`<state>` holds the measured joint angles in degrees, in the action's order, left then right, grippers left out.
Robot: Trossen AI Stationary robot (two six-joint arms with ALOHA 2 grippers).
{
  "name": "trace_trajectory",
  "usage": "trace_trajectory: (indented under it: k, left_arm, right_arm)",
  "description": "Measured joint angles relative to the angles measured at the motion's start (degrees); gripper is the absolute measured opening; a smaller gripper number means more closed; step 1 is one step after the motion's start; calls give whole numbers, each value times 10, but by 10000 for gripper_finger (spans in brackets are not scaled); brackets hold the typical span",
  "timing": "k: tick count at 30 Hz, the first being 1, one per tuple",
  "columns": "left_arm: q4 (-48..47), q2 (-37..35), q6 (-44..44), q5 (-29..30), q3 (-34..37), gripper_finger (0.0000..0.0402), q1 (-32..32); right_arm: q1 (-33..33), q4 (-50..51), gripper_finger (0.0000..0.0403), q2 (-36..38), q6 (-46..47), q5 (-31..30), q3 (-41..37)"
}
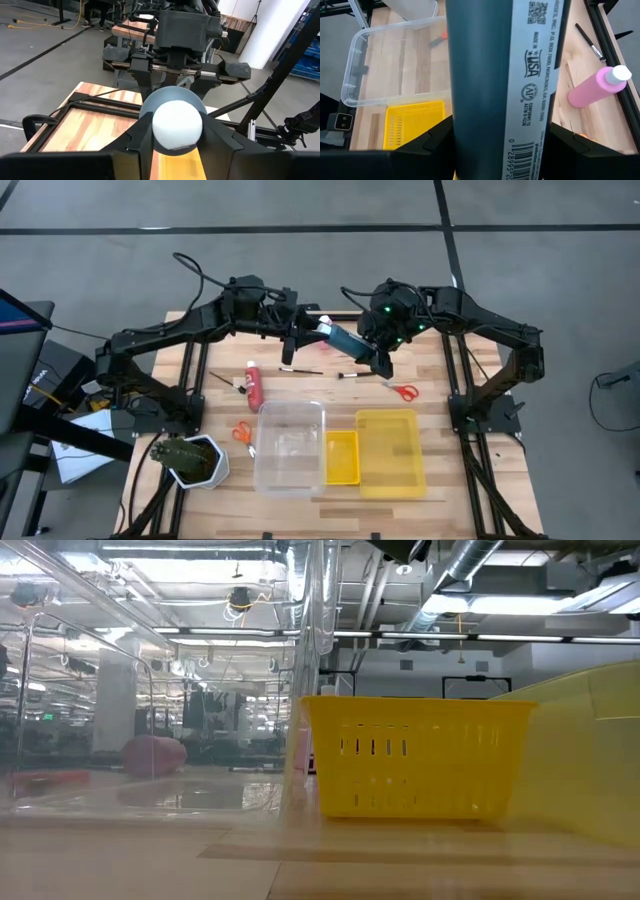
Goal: Pick & Place Paint Supplies
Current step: Put the black paint bottle into the transparent bin
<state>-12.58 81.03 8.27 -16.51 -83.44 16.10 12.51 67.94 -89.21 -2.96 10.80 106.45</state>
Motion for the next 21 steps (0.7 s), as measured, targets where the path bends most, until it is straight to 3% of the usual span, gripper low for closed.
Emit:
trace_trajectory:
  k: [11, 21]
  left_arm:
    - [-2, 1, 11, -1, 1, 113, 1]
    - [-105, -17, -4, -24, 2, 113, 16]
  right_arm:
    - [4, -44, 245, 0, 32, 0, 0]
    - [35, -89, 261, 44, 65, 3, 1]
